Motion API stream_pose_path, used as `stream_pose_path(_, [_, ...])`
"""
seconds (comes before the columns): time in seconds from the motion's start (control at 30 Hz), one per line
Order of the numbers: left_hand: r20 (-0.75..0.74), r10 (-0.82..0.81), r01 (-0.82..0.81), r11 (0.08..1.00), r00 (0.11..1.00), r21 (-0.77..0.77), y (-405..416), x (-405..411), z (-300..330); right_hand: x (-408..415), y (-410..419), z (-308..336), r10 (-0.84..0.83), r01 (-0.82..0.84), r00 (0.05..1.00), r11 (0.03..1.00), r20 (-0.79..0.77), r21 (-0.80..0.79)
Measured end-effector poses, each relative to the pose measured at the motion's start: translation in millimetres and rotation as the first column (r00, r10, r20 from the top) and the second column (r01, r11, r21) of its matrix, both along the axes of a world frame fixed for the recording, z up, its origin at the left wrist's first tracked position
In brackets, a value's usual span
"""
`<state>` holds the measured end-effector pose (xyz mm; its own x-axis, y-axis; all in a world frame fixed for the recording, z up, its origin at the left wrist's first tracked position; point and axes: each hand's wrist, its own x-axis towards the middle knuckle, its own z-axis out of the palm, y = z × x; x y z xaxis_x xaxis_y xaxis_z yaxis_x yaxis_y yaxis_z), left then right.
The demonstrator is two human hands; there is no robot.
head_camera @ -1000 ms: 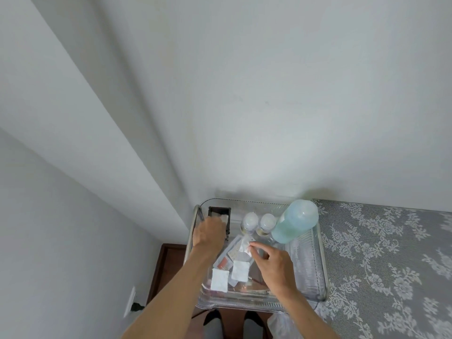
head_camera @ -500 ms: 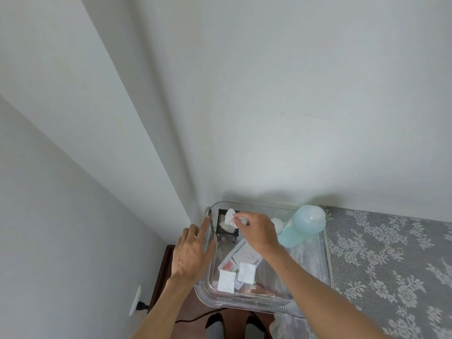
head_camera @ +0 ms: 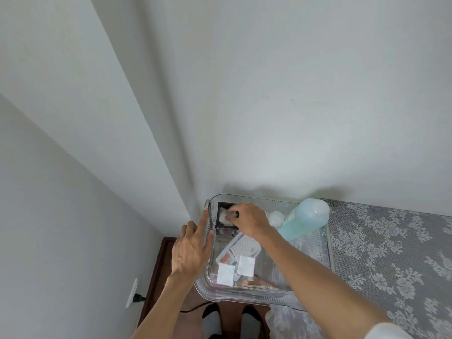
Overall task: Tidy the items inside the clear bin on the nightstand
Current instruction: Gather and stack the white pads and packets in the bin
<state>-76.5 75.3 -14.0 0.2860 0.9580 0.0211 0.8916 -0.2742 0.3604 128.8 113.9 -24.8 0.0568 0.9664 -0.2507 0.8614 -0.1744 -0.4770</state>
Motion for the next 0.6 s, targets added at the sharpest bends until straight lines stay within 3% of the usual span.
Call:
stream_pose_path(0.17, [0.052,-0.002,-0.005,0.991,0.999,0.135,-5.7,-2.4,6.1,18.0,-32.0,25.9,0.022,0.0,0.986,0.991,-0.164,0.135])
stream_pose_path(0.27, [0.144,-0.198,0.153,0.948,0.97,0.279,-35.4,-1.6,3.0,29.0,-66.3,27.2,-0.018,0.057,0.977,0.983,-0.212,0.177])
stream_pose_path(0.33, [0.158,-0.382,0.328,0.9,0.91,0.287,-60.2,3.6,-4.6,32.0,-93.4,16.3,-0.081,0.123,0.967,0.979,-0.241,0.162])
stream_pose_path(0.43, [0.161,-0.409,0.409,0.912,0.898,0.034,-84.4,15.6,-19.0,31.4,-127.8,-9.8,-0.171,0.185,0.953,0.982,-0.248,0.033])
stream_pose_path(0.53, [0.062,-0.228,0.236,0.915,0.972,-0.326,-83.8,24.3,-34.9,29.6,-147.1,-37.6,-0.222,0.197,0.932,0.974,-0.287,-0.114])
stream_pose_path(0.6, [-0.008,-0.145,0.125,0.88,0.989,-0.458,-75.0,29.8,-42.5,29.1,-154.2,-54.6,-0.247,0.209,0.922,0.965,-0.298,-0.156])
